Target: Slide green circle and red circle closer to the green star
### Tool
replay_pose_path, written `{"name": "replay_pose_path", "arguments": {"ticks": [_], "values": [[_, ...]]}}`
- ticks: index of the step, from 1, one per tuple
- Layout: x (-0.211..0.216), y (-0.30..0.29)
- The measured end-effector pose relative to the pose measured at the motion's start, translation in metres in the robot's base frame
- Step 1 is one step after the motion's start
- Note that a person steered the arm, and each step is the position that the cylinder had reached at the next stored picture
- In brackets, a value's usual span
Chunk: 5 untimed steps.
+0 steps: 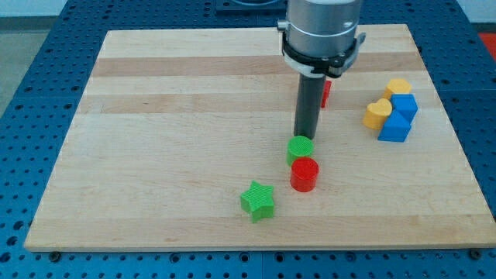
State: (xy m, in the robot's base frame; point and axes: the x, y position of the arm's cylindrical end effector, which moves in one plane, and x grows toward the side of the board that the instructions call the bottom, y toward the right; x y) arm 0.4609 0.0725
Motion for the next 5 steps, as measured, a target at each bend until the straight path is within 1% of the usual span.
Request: {"name": "replay_pose_path", "arguments": {"ticks": [2,5], "values": [[0.031,0.008],[0.071,-0.024]]}}
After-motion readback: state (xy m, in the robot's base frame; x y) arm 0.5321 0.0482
